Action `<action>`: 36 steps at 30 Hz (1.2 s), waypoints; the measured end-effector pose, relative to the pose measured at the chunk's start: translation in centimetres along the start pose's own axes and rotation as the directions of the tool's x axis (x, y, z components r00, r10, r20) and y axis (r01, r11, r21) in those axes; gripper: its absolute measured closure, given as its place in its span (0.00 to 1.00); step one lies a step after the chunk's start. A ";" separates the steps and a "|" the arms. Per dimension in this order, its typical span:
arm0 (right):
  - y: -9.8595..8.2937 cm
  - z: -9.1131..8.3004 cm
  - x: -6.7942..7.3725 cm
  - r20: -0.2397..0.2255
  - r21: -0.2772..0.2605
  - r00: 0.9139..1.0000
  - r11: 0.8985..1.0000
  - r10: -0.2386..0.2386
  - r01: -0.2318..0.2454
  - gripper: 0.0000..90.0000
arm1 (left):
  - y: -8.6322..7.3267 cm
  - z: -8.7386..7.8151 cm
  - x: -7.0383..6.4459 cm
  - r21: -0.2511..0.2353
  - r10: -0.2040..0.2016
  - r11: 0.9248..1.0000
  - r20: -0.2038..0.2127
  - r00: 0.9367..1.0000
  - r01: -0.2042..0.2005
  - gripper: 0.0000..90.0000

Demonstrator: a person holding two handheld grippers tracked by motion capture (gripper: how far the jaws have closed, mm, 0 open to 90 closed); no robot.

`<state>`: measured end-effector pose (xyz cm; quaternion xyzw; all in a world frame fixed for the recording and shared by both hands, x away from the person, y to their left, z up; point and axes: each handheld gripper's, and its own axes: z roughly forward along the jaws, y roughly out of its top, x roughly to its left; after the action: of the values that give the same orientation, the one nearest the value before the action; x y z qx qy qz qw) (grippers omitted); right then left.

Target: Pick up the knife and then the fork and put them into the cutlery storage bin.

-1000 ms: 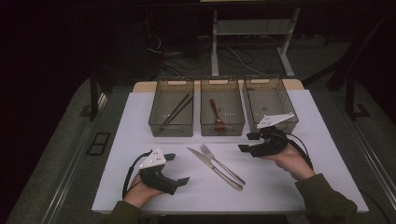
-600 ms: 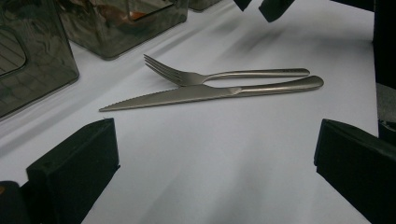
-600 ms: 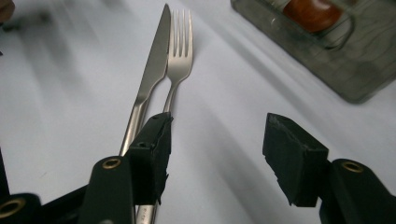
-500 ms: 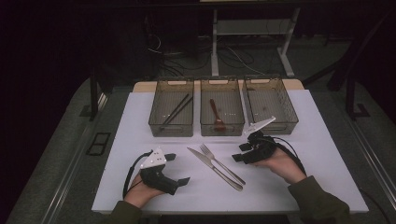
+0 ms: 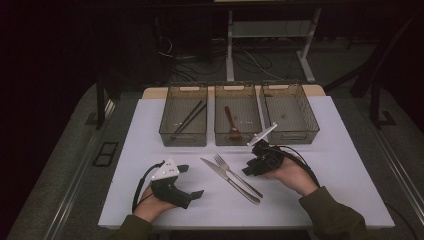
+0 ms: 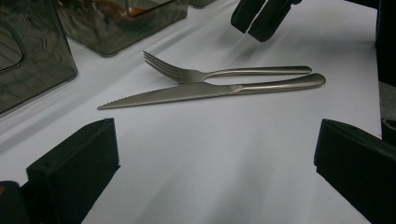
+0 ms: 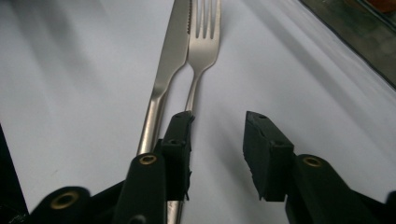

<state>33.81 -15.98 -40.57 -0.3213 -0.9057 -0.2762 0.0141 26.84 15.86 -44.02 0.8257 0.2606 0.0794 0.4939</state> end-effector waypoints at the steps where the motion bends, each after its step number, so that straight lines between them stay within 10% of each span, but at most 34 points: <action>1: 0.2 0.1 0.1 -0.003 0.006 1.000 1.000 0.000 0.000 0.70 | 0.0 0.0 0.0 0.000 0.000 1.000 0.000 1.000 0.000 0.00; 36: 4.2 4.8 2.9 0.076 0.301 0.992 0.951 -0.096 0.069 0.87 | 0.0 0.0 0.0 0.000 -0.001 1.000 0.003 1.000 0.001 0.00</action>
<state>34.74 -9.17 -41.99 -0.2894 -0.9493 -0.1220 0.0099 26.82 15.82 -44.07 0.8258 0.2604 0.0779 0.4942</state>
